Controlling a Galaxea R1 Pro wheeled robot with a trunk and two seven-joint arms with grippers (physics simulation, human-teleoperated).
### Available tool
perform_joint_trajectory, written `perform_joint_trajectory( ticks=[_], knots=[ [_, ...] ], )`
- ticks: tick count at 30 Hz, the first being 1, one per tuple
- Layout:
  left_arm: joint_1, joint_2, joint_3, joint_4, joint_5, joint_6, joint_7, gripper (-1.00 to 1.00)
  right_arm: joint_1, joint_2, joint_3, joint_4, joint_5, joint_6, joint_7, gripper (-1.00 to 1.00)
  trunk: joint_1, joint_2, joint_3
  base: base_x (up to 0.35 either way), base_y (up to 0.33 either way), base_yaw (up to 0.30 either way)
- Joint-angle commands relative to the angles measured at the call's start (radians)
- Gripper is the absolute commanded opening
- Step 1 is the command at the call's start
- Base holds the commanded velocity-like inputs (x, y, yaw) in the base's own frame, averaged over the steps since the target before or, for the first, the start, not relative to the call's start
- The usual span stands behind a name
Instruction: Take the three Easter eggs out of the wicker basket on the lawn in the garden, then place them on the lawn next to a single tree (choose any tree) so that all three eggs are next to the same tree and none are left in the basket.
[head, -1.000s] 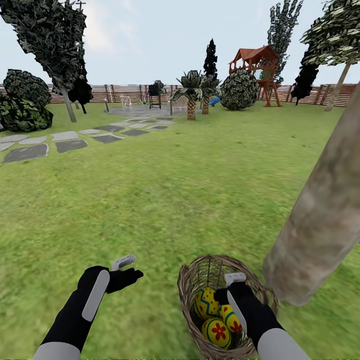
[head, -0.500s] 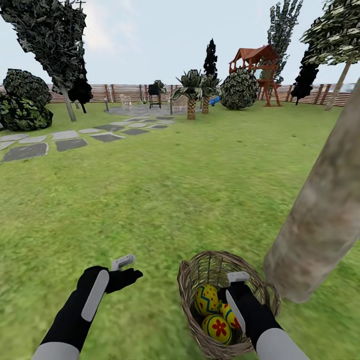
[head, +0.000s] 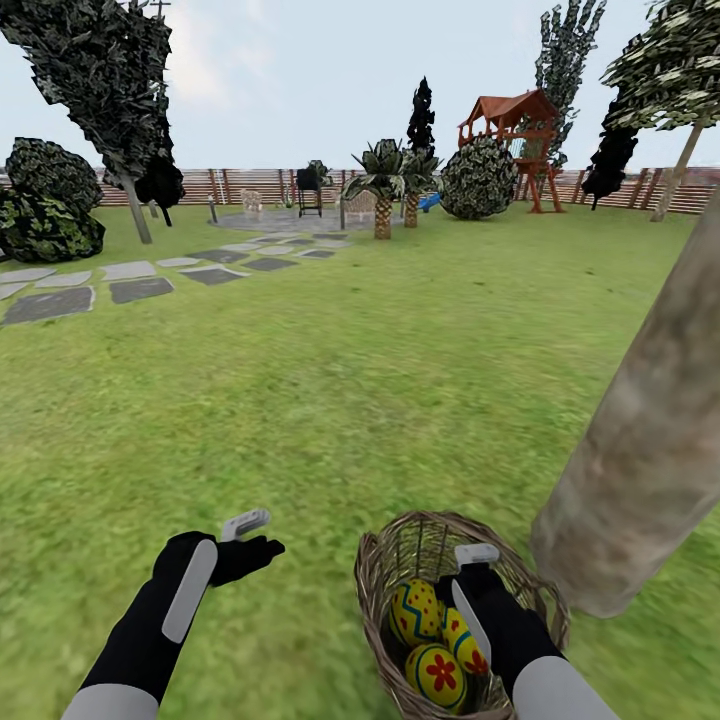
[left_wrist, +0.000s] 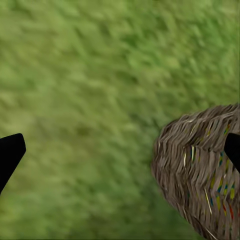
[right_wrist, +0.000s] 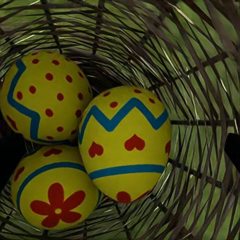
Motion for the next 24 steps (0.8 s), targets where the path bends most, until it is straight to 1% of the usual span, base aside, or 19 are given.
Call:
perform_joint_trajectory(
  ticks=[1, 8, 24],
  knots=[
    [0.000, -0.001, 0.002, -0.001, 0.011, 0.004, 0.009, 1.00, 0.000, 0.000, 0.003, -0.001, 0.002, 0.006, -0.003, 1.00, 0.000, 0.000, -0.001, 0.007, 0.000, 0.000],
    [0.000, 0.000, 0.002, -0.002, 0.011, 0.004, 0.008, 1.00, 0.000, -0.001, 0.003, -0.001, 0.003, 0.006, -0.004, 1.00, 0.000, 0.000, -0.001, 0.001, 0.000, 0.000],
    [0.000, -0.001, 0.001, -0.001, 0.011, 0.004, 0.009, 1.00, 0.000, -0.001, 0.003, -0.001, 0.007, 0.005, -0.011, 1.00, 0.061, -0.112, -0.051, 0.000, 0.000, 0.000]
  ],
)
